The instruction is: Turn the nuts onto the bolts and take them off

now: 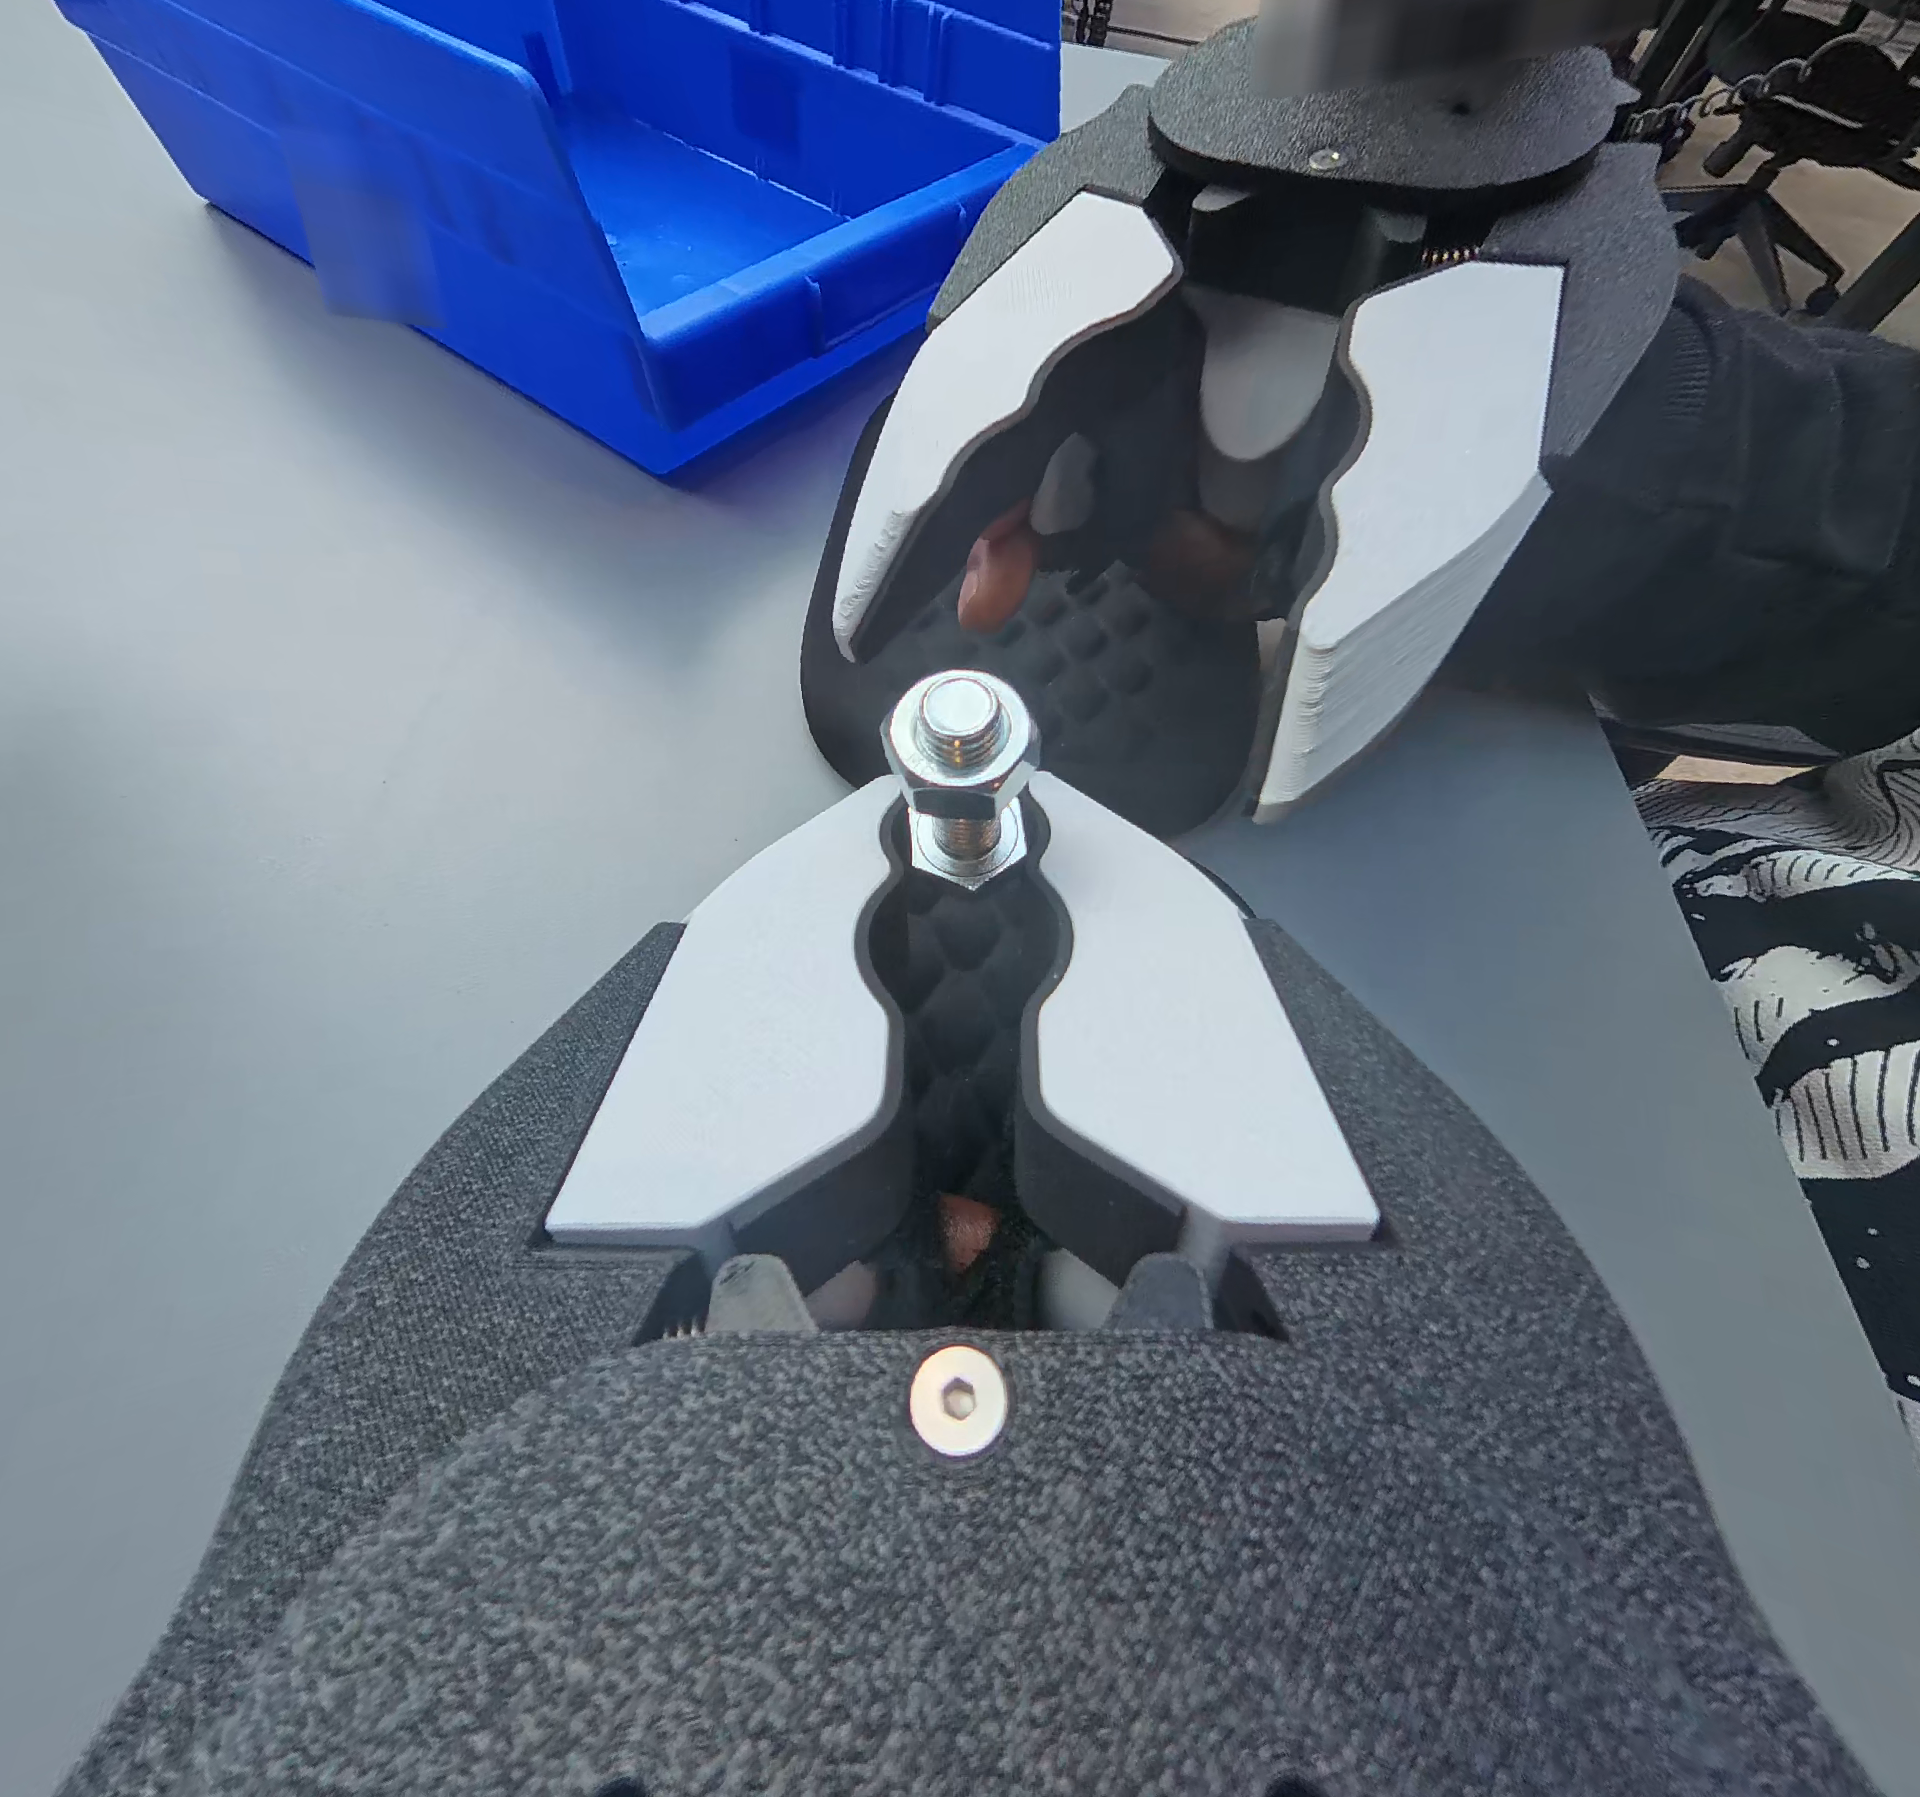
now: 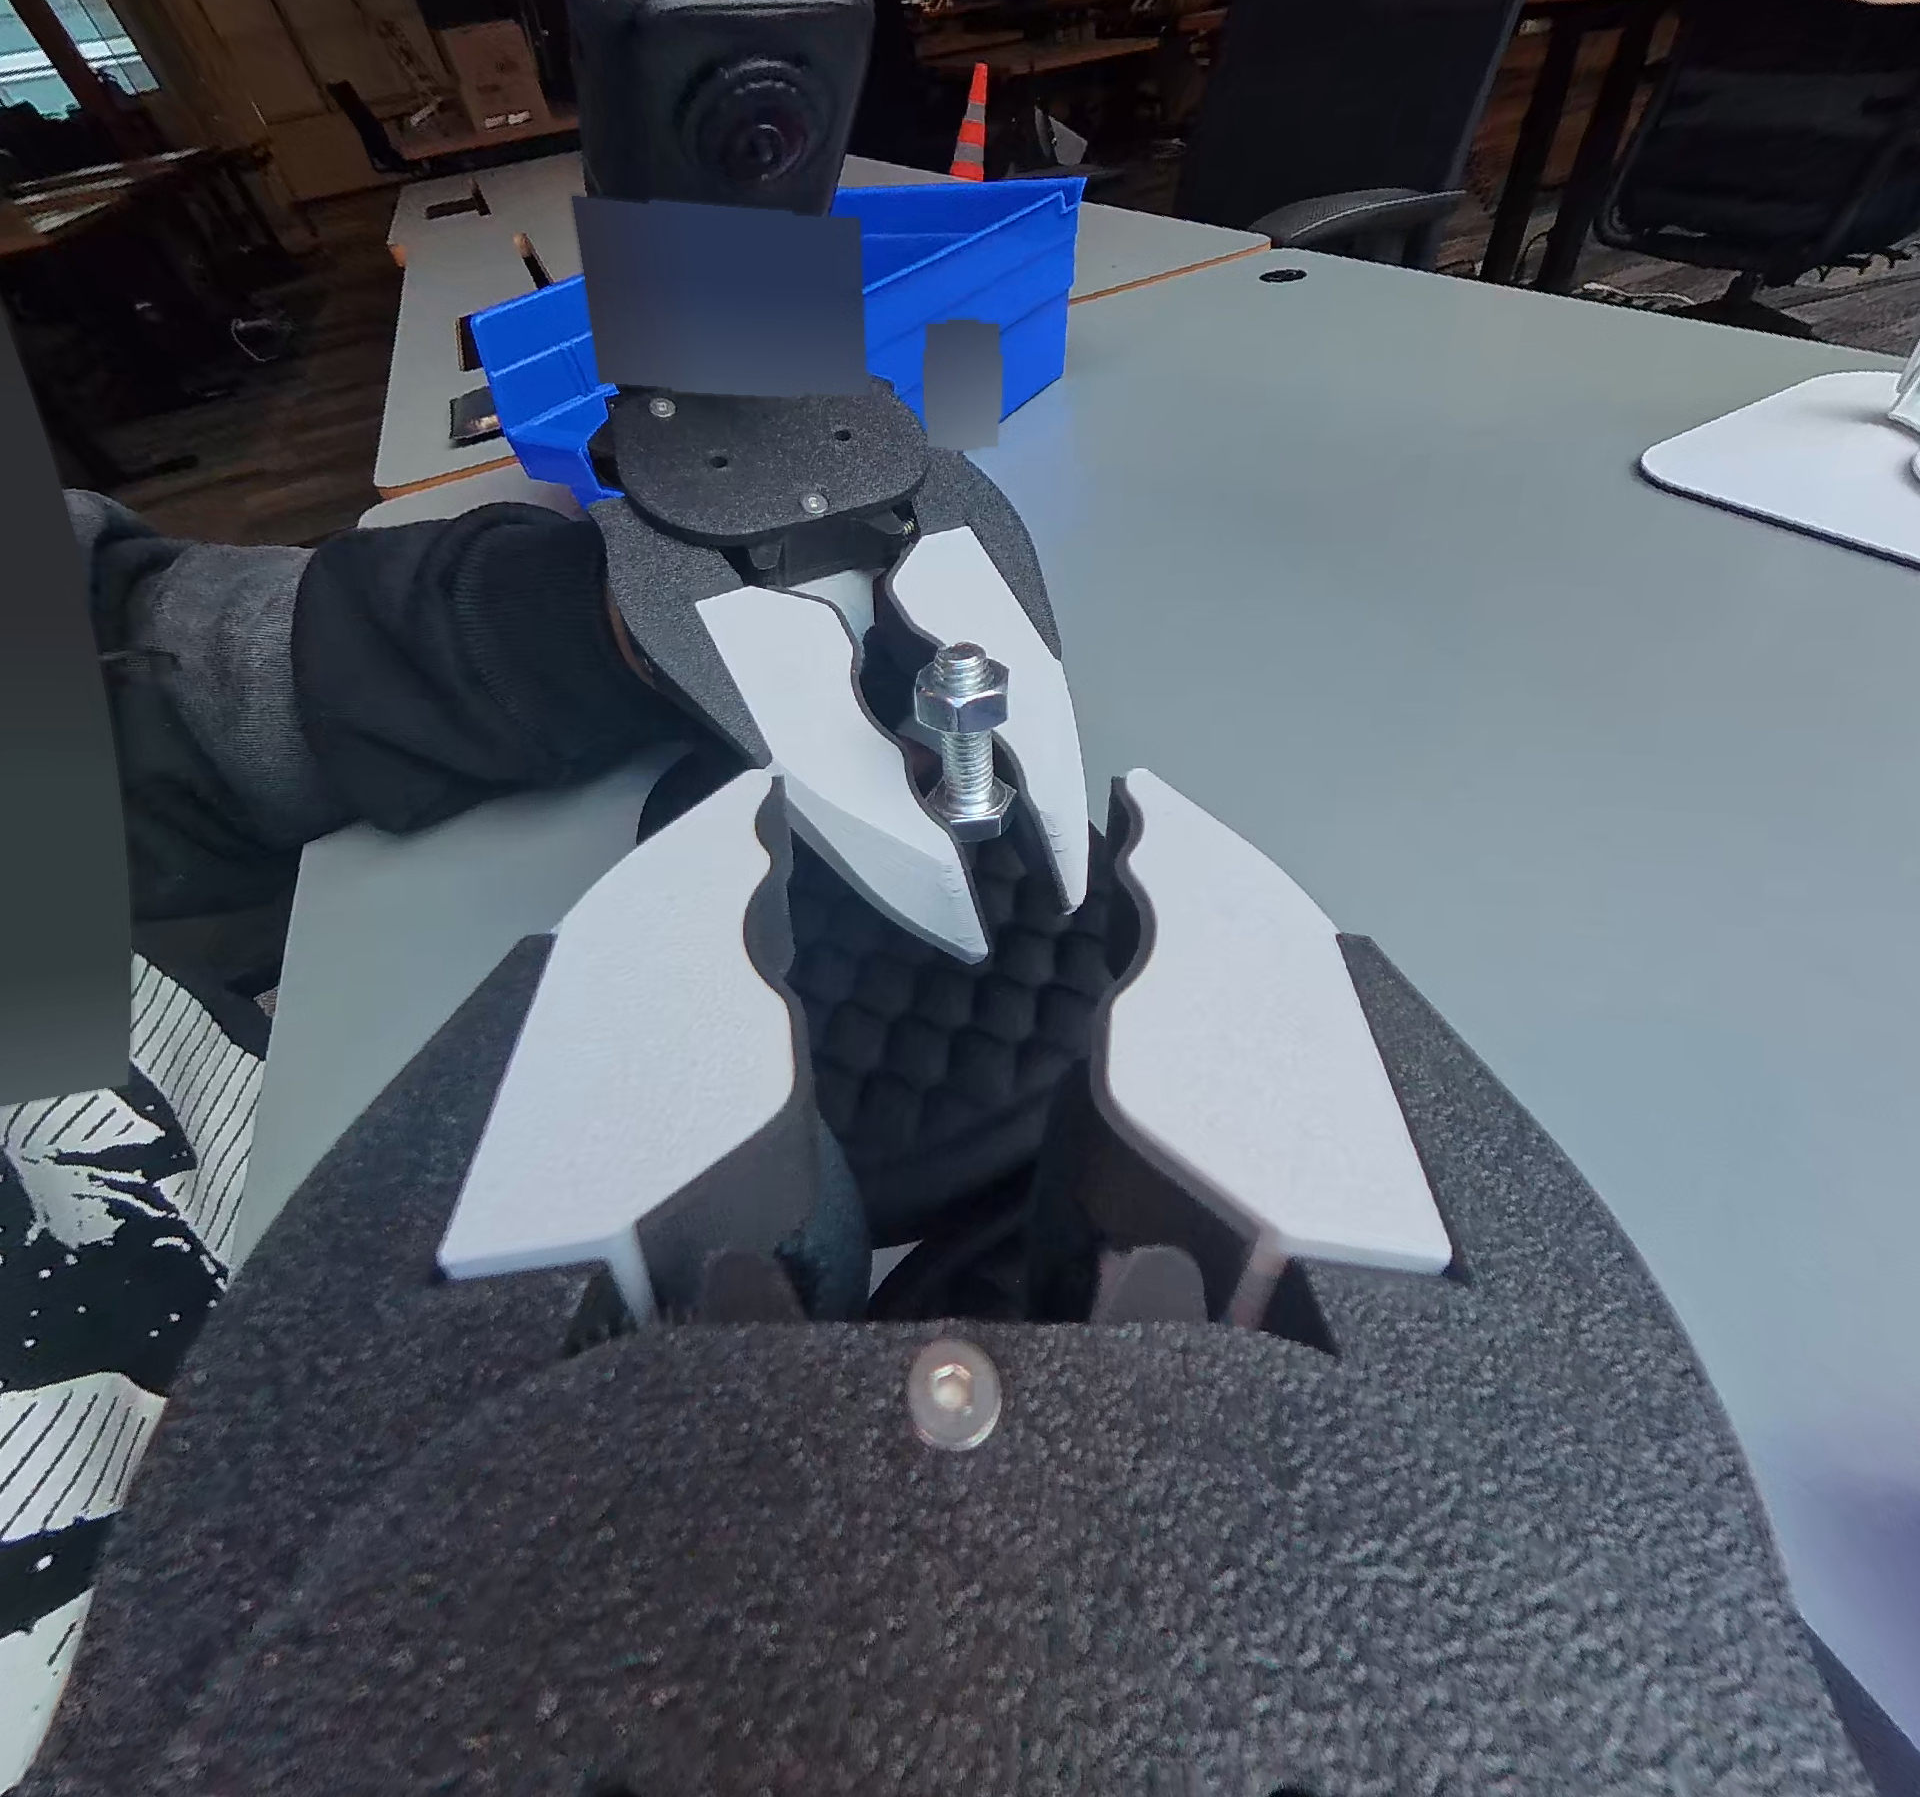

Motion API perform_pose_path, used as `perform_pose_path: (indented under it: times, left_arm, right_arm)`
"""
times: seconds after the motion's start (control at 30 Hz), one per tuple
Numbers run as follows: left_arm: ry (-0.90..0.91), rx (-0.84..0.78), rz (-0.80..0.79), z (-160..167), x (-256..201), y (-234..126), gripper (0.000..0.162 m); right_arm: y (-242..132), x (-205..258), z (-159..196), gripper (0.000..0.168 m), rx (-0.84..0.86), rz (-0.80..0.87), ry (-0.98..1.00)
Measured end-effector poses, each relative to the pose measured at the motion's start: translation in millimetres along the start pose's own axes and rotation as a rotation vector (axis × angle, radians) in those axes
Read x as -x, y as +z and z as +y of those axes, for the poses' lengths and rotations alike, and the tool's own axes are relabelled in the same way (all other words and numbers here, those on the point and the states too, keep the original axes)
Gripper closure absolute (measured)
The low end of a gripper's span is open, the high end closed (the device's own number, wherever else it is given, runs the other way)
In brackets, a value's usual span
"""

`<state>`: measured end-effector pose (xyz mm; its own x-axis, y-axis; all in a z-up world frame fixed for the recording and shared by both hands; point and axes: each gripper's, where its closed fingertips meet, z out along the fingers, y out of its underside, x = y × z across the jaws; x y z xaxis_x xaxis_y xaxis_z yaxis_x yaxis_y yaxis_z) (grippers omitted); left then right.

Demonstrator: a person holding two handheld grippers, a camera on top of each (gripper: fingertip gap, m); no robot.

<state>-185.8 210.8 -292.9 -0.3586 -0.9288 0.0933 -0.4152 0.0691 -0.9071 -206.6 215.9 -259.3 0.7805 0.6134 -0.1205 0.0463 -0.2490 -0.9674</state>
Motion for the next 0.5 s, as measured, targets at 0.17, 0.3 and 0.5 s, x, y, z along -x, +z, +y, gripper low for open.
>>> perform_pose_path:
  times: [0.17,0.3,0.5]
  left_arm:
    - [0.002,0.0,0.0,-0.1,-0.1,0.1,0.145]
    - [0.003,0.001,0.0,0.0,-0.2,0.1,0.145]
    - [-0.001,-0.003,0.0,-0.4,0.3,0.0,0.145]
  right_arm:
    - [-0.2,-0.4,0.2,0.111,-0.002,0.007,0.003]
    - [0.0,0.8,-0.3,0.11,0.0,0.003,-0.002]
    - [0.9,2.5,-2.6,0.101,0.022,-0.012,-0.049]
